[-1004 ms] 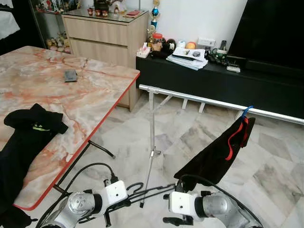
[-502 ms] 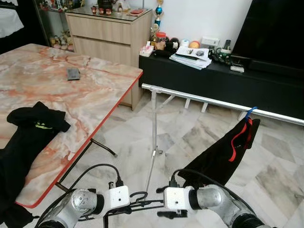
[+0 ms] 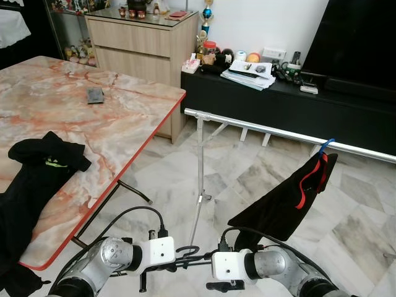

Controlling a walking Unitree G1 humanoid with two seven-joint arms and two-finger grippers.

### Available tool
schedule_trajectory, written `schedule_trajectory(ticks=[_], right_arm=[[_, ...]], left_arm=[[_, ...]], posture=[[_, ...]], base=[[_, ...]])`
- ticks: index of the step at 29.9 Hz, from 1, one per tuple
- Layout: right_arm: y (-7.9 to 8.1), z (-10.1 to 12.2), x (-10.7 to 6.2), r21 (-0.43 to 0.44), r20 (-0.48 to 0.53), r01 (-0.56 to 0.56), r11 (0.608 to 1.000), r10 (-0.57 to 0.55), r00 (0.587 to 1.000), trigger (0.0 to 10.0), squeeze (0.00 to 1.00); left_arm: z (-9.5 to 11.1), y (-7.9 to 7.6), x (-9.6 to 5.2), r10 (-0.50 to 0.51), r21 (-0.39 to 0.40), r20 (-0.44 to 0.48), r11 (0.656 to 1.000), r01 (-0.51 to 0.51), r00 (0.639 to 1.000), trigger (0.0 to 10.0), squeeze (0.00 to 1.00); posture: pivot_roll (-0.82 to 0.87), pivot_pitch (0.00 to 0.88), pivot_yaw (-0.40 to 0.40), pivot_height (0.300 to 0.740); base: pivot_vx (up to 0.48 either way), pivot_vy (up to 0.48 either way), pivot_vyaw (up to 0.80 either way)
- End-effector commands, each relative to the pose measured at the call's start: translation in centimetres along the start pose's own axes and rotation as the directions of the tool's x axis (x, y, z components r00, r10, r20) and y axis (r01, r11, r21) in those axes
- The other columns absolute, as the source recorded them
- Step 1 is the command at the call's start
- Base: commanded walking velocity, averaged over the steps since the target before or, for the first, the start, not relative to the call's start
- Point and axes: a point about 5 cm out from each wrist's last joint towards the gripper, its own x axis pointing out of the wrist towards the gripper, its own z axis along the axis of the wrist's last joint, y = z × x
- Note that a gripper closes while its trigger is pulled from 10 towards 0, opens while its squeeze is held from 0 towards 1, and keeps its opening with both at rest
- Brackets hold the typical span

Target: Hang hanger

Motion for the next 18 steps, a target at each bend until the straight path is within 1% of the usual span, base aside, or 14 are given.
schedule_trajectory(ticks=[1, 7, 8, 9, 10, 11, 12, 13, 17, 18], right_arm=[[0.05, -0.48, -0.09, 0.012, -0.031, 0.007, 1.0, -0.007, 0.999, 10.0, 0.0], [0.14, -0.25, 0.33, -0.001, -0.028, 0.041, 0.999, -0.041, 0.999, 10.0, 0.0], [0.15, -0.19, 0.43, -0.008, -0.028, 0.051, 0.999, -0.051, 0.998, 7.2, 0.0], [0.15, -0.19, 0.43, -0.008, -0.028, 0.051, 0.999, -0.051, 0.998, 7.2, 0.0], [0.07, -0.09, 0.55, -0.018, -0.027, 0.078, 0.997, -0.078, 0.997, 1.8, 0.0], [0.07, -0.09, 0.55, -0.018, -0.027, 0.078, 0.997, -0.078, 0.997, 1.8, 0.0], [0.03, -0.05, 0.59, -0.014, -0.024, 0.089, 0.996, -0.089, 0.996, 0.2, 0.0], [0.02, -0.01, 0.63, -0.011, -0.02, 0.095, 0.995, -0.096, 0.995, 0.0, 0.0], [0.04, 0.11, 0.78, 0.004, -0.009, 0.112, 0.994, -0.112, 0.994, 0.0, 0.0], [0.02, 0.08, 0.88, -0.015, -0.024, 0.124, 0.992, -0.125, 0.992, 3.1, 0.0]], left_arm=[[0.21, 0.29, -0.06, -0.008, 0.023, -0.003, 1.0, 0.008, 1.0, 10.0, 0.0], [0.31, 0.36, -0.01, -0.001, 0.016, 0.003, 1.0, 0.001, 1.0, 10.0, 0.0], [0.43, 0.4, 0.05, -0.001, 0.017, 0.006, 1.0, 0.001, 1.0, 10.0, 0.0], [0.43, 0.4, 0.05, -0.001, 0.017, 0.006, 1.0, 0.001, 1.0, 10.0, 0.0], [0.59, 0.47, 0.11, 0.0, 0.019, 0.01, 1.0, 0.0, 1.0, 10.0, 0.0], [0.59, 0.47, 0.11, 0.0, 0.019, 0.01, 1.0, 0.0, 1.0, 10.0, 0.0], [0.64, 0.51, 0.13, 0.0, 0.019, 0.012, 1.0, -0.001, 1.0, 10.0, 0.0], [0.67, 0.53, 0.14, 0.0, 0.018, 0.013, 1.0, -0.001, 1.0, 10.0, 0.0], [0.73, 0.54, 0.17, 0.0, 0.016, 0.016, 1.0, 0.0, 1.0, 10.0, 0.0], [0.77, 0.5, 0.22, -0.001, 0.016, 0.017, 1.0, 0.0, 1.0, 10.0, 0.0]], posture=[[0.15, 0.034, -0.077, 0.74], [0.16, 0.036, -0.08, 0.74], [0.16, 0.036, -0.08, 0.74], [0.16, 0.036, -0.08, 0.74], [0.16, 0.036, -0.082, 0.74], [0.16, 0.036, -0.082, 0.74], [0.16, 0.036, -0.082, 0.74], [0.16, 0.036, -0.082, 0.74], [0.17, 0.035, -0.083, 0.74], [0.17, 0.037, -0.085, 0.74]], base=[[0.0, 0.0, 0.0], [0.0, 0.0, 0.0], [0.0, 0.0, 0.0], [0.0, 0.0, 0.0], [0.0, 0.0, 0.0], [0.0, 0.0, 0.0], [0.0, 0.0, 0.0], [0.0, 0.0, 0.0], [0.0, 0.0, 0.0], [0.0, 0.0, 0.0]])
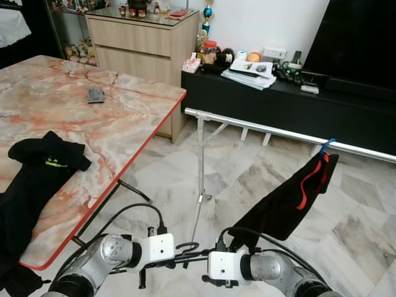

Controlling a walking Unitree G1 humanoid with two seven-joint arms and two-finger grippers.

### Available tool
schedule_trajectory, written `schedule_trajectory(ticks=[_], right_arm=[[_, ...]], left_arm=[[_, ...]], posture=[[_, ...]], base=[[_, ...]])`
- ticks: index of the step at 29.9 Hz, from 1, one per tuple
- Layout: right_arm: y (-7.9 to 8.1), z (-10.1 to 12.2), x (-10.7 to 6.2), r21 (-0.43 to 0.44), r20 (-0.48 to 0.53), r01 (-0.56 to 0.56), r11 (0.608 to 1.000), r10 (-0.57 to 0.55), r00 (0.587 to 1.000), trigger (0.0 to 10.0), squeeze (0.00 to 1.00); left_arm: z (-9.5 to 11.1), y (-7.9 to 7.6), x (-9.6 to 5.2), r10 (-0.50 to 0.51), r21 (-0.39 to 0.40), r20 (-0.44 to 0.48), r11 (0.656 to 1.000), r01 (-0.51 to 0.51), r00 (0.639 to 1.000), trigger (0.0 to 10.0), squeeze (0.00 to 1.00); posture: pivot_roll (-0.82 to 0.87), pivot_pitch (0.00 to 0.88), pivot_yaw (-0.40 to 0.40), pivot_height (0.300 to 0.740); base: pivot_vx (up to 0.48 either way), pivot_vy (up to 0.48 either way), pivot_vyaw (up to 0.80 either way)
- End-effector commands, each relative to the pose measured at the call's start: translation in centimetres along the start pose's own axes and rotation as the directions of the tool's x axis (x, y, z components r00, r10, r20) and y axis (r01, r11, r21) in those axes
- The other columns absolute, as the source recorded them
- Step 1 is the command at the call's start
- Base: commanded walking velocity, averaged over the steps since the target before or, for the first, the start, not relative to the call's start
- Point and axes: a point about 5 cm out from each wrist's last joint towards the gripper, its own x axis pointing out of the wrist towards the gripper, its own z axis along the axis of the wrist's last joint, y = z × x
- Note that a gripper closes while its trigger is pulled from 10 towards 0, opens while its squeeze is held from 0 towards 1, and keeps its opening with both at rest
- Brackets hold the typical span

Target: Hang hanger

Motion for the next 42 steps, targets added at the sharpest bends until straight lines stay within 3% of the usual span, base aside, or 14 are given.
schedule_trajectory(ticks=[1, 2, 13, 15, 16, 17, 25, 28, 33, 34, 35, 36, 37, 42], right_arm=[[-0.2, 0.0, 0.1, -0.02, -0.023, 0.015, 1.0, -0.015, 1.0, 4.8, 0.0], [-0.2, 0.0, 0.1, -0.019, -0.024, 0.019, 1.0, -0.019, 1.0, 10.0, 0.0], [-2.0, -0.5, -0.6, -0.012, -0.066, 0.173, 0.985, -0.173, 0.983, 10.0, 0.0], [-2.5, -0.7, -0.9, 0.077, -0.058, 0.208, 0.975, -0.204, 0.977, 10.0, 0.0], [-2.6, -0.7, -1.0, 0.092, -0.053, 0.208, 0.974, -0.204, 0.978, 10.0, 0.62], [-2.6, -0.7, -1.1, 0.095, -0.05, 0.204, 0.974, -0.2, 0.979, 10.0, 1.0], [-3.5, -0.5, -1.9, 0.136, 0.0, 0.165, 0.977, -0.167, 0.986, 10.0, 1.0], [-3.4, -0.6, -2.2, 0.171, 0.023, 0.08, 0.982, -0.086, 0.996, 10.0, 1.0], [-3.1, -0.8, -2.5, 0.151, 0.02, -0.001, 0.988, -0.002, 1.0, 10.0, 1.0], [-3.2, -0.7, -2.5, 0.154, 0.029, -0.001, 0.988, -0.003, 1.0, 10.0, 0.94], [-3.2, -0.7, -2.6, 0.155, 0.036, -0.001, 0.988, -0.005, 0.999, 10.0, 0.29], [-3.3, -0.6, -2.6, 0.156, 0.041, -0.002, 0.988, -0.004, 0.999, 10.0, 0.29], [-2.9, -0.5, -2.4, 0.157, 0.047, -0.036, 0.987, 0.029, 0.998, 10.0, 0.0], [-1.5, -0.4, -1.7, 0.194, 0.064, -0.152, 0.969, 0.142, 0.988, 10.0, 0.0]], left_arm=[[0.8, 0.2, 0.3, -0.009, 0.024, 0.027, 1.0, 0.009, 1.0, 10.0, 0.0], [0.8, 0.2, 0.3, -0.009, 0.024, 0.027, 1.0, 0.009, 1.0, 10.0, 0.0], [0.6, 0.0, 0.4, -0.017, 0.016, 0.016, 1.0, 0.016, 1.0, 10.0, 0.0], [0.6, 0.0, 0.4, -0.017, 0.015, 0.015, 1.0, 0.017, 1.0, 10.0, 0.0], [0.6, 0.0, 0.4, -0.017, 0.014, 0.015, 1.0, 0.017, 1.0, 10.0, 0.0], [0.6, 0.0, 0.4, -0.017, 0.014, 0.014, 1.0, 0.016, 1.0, 10.0, 0.0], [0.3, -0.2, 0.5, -0.026, 0.001, 0.0, 1.0, 0.026, 1.0, 10.0, 0.0], [0.0, -0.4, 0.6, -0.036, -0.003, -0.014, 0.999, 0.036, 0.999, 10.0, 0.0], [-0.3, -0.6, 0.6, -0.052, 0.002, -0.044, 0.999, 0.052, 0.998, 10.0, 0.0], [-0.3, -0.6, 0.6, -0.05, 0.0, -0.042, 0.999, 0.05, 0.998, 10.0, 0.0], [-0.3, -0.6, 0.6, -0.049, -0.003, -0.04, 0.999, 0.049, 0.998, 10.0, 0.0], [-0.3, -0.6, 0.6, -0.047, -0.005, -0.037, 0.999, 0.047, 0.998, 10.0, 0.0], [-0.1, -0.5, 0.6, -0.044, -0.001, -0.03, 0.999, 0.044, 0.999, 10.0, 0.0], [0.2, 0.0, 0.6, -0.035, 0.011, -0.025, 0.999, 0.035, 0.999, 10.0, 0.0]], posture=[[0.17, 0.037, -0.085, 0.74], [0.17, 0.036, -0.085, 0.74], [0.17, 0.037, -0.086, 0.74], [0.17, 0.038, -0.087, 0.74], [0.17, 0.038, -0.087, 0.74], [0.17, 0.038, -0.087, 0.74], [0.16, 0.038, -0.083, 0.74], [0.15, 0.037, -0.082, 0.74], [0.15, 0.036, -0.082, 0.74], [0.15, 0.035, -0.081, 0.74], [0.15, 0.035, -0.081, 0.74], [0.15, 0.034, -0.08, 0.74], [0.15, 0.034, -0.082, 0.74], [0.16, 0.033, -0.084, 0.74]], base=[[0.0, 0.0, 0.0], [0.0, 0.0, 0.0], [0.0, 0.0, 0.0], [0.0, 0.0, 0.0], [0.0, 0.0, 0.0], [0.0, 0.0, 0.0], [0.0, 0.0, 0.0], [0.0, 0.0, 0.0], [0.0, 0.0, 0.0], [0.0, 0.0, 0.0], [0.0, 0.0, 0.0], [0.0, 0.0, 0.0], [0.0, 0.0, 0.0], [0.0, 0.0, 0.0]])
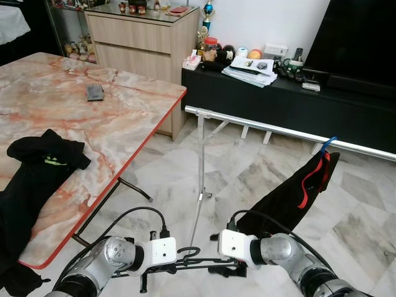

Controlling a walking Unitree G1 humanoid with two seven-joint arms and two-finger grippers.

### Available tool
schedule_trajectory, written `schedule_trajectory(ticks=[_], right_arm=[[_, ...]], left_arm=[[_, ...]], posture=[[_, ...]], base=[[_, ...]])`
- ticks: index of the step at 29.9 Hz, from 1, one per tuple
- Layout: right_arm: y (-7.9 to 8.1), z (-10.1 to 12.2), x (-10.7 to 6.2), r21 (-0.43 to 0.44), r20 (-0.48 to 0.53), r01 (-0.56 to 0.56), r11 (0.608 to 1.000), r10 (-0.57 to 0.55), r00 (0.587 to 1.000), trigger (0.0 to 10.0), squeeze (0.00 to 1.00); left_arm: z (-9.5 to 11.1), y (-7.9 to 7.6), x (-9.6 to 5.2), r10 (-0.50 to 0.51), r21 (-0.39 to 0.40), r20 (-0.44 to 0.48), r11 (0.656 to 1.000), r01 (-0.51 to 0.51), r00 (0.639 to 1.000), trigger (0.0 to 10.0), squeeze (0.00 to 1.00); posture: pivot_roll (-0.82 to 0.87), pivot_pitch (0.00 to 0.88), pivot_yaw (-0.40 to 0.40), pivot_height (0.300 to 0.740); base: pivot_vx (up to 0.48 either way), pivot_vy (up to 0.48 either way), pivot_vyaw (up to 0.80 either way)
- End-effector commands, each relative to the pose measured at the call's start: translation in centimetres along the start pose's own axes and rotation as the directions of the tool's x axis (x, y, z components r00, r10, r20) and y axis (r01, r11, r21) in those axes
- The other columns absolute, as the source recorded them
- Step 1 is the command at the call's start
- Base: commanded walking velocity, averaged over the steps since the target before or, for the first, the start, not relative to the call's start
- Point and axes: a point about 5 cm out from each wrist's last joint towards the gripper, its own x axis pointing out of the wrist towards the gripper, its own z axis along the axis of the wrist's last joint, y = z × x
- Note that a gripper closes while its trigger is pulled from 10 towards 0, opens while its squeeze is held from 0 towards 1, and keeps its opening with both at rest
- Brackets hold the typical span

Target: Hang hanger

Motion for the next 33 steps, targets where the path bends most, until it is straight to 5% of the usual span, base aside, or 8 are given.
schedule_trajectory(ticks=[1, 9, 16, 33], right_arm=[[0.5, -0.1, 0.2, 0.021, 0.001, -0.04, 0.999, 0.04, 0.999, 10.0, 0.0], [1.2, -0.4, 0.8, 0.042, -0.028, -0.077, 0.996, 0.078, 0.997, 10.0, 0.0], [1.3, -0.7, 1.4, -0.073, -0.1, 0.019, 0.997, -0.026, 0.995, 10.0, 0.0], [1.7, 0.5, 2.9, -0.067, -0.05, 0.088, 0.994, -0.091, 0.995, 10.0, 0.0]], left_arm=[[0.3, 0.4, -0.1, 0.0, 0.021, -0.004, 1.0, 0.0, 1.0, 10.0, 0.0], [0.3, 0.4, -0.1, 0.005, 0.023, -0.005, 1.0, -0.004, 1.0, 10.0, 0.0], [0.7, 0.6, 0.0, 0.01, 0.039, 0.01, 0.999, -0.01, 1.0, 10.0, 0.0], [1.6, 1.1, -0.4, 0.021, 0.088, 0.037, 0.996, -0.024, 0.999, 10.0, 0.0]], posture=[[0.16, 0.033, -0.084, 0.74], [0.17, 0.037, -0.091, 0.74], [0.18, 0.037, -0.095, 0.74], [0.2, 0.043, -0.096, 0.74]], base=[[0.0, 0.0, 0.0], [0.0, 0.0, 0.0], [0.0, 0.0, 0.0], [0.0, 0.0, 0.0]])
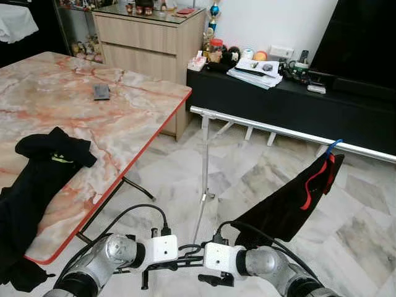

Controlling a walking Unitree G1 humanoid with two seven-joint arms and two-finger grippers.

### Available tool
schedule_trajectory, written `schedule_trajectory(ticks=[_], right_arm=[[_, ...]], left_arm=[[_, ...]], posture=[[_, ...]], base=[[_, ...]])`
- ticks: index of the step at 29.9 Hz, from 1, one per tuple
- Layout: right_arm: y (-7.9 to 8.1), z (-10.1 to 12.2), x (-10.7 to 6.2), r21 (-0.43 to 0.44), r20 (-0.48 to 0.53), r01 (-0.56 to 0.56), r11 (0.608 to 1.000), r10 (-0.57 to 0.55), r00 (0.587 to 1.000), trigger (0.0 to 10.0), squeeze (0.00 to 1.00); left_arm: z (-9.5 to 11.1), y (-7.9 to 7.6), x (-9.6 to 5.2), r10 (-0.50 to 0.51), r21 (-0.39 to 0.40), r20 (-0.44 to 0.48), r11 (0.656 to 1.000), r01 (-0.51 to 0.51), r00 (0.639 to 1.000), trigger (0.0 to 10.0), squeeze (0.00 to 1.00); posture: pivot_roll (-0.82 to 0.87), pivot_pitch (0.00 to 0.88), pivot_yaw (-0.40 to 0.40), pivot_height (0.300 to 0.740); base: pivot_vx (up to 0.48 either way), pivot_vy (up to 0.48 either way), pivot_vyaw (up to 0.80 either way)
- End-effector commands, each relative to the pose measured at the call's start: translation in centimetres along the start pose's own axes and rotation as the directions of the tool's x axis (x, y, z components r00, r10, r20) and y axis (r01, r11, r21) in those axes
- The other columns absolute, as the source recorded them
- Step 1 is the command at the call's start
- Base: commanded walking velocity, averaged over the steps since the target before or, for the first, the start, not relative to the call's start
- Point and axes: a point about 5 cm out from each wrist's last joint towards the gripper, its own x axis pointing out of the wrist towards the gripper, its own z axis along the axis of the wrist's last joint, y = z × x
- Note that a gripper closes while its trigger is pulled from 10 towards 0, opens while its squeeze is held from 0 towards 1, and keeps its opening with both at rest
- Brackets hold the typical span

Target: Hang hanger

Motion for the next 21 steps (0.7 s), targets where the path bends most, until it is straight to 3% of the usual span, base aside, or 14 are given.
schedule_trajectory(ticks=[1, 4, 5, 7, 8, 9, 10, 12, 14, 21], right_arm=[[0.3, -0.3, 0.0, 0.01, -0.012, -0.005, 1.0, 0.005, 1.0, 10.0, 0.0], [0.2, -0.2, 0.2, 0.005, -0.026, 0.011, 1.0, -0.011, 1.0, 10.0, 0.0], [0.2, -0.2, 0.3, 0.004, -0.032, 0.018, 1.0, -0.018, 0.999, 6.6, 0.0], [0.1, -0.2, 0.3, 0.014, -0.036, 0.026, 1.0, -0.025, 0.999, 6.6, 0.0], [0.1, -0.2, 0.3, 0.013, -0.039, 0.03, 0.999, -0.03, 0.999, 3.5, 0.0], [0.0, -0.2, 0.3, 0.012, -0.041, 0.032, 0.999, -0.032, 0.999, 3.5, 0.0], [0.0, -0.2, 0.3, 0.012, -0.043, 0.036, 0.999, -0.035, 0.998, 1.2, 0.0], [-0.1, -0.1, 0.3, 0.014, -0.044, 0.04, 0.999, -0.04, 0.998, 1.1, 0.0], [-0.2, 0.2, 0.4, 0.014, -0.034, 0.044, 0.999, -0.044, 0.998, 0.0, 0.0], [-1.2, 2.0, 0.8, 0.069, 0.062, 0.07, 0.995, -0.074, 0.995, 0.5, 0.0]], left_arm=[[0.5, 0.4, -0.2, 0.001, 0.038, 0.007, 0.999, -0.001, 1.0, 10.0, 0.0], [1.0, 0.6, -0.3, -0.002, 0.067, 0.017, 0.998, 0.001, 1.0, 10.0, 0.0], [1.0, 0.6, -0.4, -0.004, 0.07, 0.017, 0.998, 0.003, 1.0, 10.0, 0.0], [0.9, 0.6, -0.4, -0.005, 0.069, 0.017, 0.998, 0.004, 1.0, 10.0, 0.0], [0.9, 0.6, -0.4, -0.005, 0.069, 0.016, 0.998, 0.004, 1.0, 10.0, 0.0], [0.9, 0.6, -0.4, -0.006, 0.069, 0.016, 0.998, 0.005, 1.0, 10.0, 0.0], [0.9, 0.5, -0.4, -0.007, 0.069, 0.016, 0.998, 0.006, 1.0, 10.0, 0.0], [0.9, 0.5, -0.5, -0.009, 0.069, 0.015, 0.998, 0.008, 1.0, 10.0, 0.0], [0.9, 0.4, -0.5, -0.01, 0.069, 0.015, 0.998, 0.009, 1.0, 10.0, 0.0], [0.8, 0.3, -0.5, -0.015, 0.065, 0.009, 0.998, 0.014, 1.0, 10.0, 0.0]], posture=[[0.2, 0.043, -0.096, 0.74], [0.21, 0.045, -0.096, 0.74], [0.21, 0.045, -0.095, 0.74], [0.21, 0.046, -0.094, 0.74], [0.21, 0.046, -0.093, 0.74], [0.21, 0.046, -0.093, 0.74], [0.21, 0.046, -0.093, 0.74], [0.21, 0.047, -0.093, 0.74], [0.21, 0.046, -0.094, 0.74], [0.21, 0.046, -0.095, 0.74]], base=[[0.0, 0.0, 0.0], [0.0, 0.0, 0.0], [0.0, 0.0, 0.0], [0.0, 0.0, 0.0], [0.0, 0.0, 0.0], [0.0, 0.0, 0.0], [0.0, 0.0, 0.0], [0.0, 0.0, 0.0], [0.0, 0.0, 0.0], [0.0, 0.0, 0.0]])
